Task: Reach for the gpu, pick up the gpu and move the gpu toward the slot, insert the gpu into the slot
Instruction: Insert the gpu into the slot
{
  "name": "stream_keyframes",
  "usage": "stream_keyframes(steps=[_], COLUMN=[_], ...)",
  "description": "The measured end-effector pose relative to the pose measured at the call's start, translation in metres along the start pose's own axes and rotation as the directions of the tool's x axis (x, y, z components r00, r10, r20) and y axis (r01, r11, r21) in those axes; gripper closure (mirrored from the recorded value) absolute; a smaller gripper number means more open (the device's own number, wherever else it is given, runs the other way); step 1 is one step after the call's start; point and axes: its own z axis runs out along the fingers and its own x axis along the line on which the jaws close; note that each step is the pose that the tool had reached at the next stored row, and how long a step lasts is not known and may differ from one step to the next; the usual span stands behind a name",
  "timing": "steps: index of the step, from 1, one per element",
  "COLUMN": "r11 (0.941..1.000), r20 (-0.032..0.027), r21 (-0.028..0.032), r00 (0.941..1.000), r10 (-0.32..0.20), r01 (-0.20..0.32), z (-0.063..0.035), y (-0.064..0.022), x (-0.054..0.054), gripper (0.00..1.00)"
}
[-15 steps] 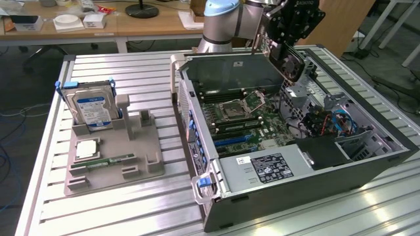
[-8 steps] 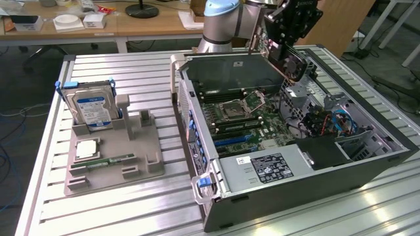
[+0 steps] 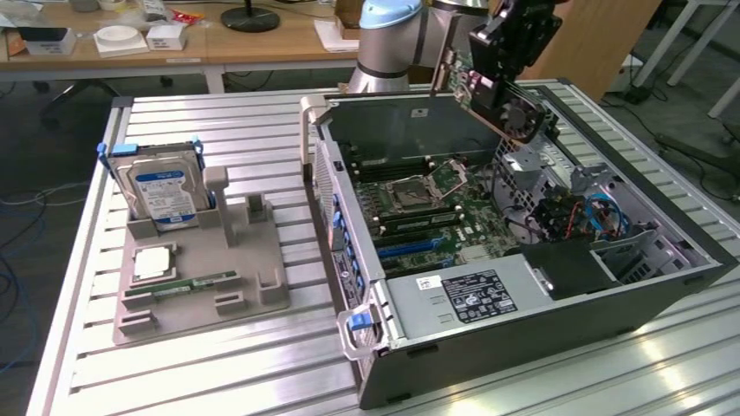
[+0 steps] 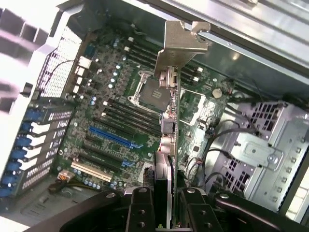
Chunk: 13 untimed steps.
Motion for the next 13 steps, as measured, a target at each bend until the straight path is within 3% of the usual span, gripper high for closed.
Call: stream_keyframes(steps=[4, 7, 13], r11=[0.9978, 0.9926, 0.9734], r20=[0.0009, 0.0008, 0.0010], r21=[-0.0032, -0.0042, -0.0063], r00=[0.9978, 0.9926, 0.9734], r10=[-0.067, -0.121, -0.229], r01=[0.067, 0.121, 0.229], z=[0.0007, 0.0009, 0.0016], y=[0.0000, 0.0000, 0.0000], x=[0.0000, 0.0000, 0.0000], gripper=[0.73, 0.73, 0.73])
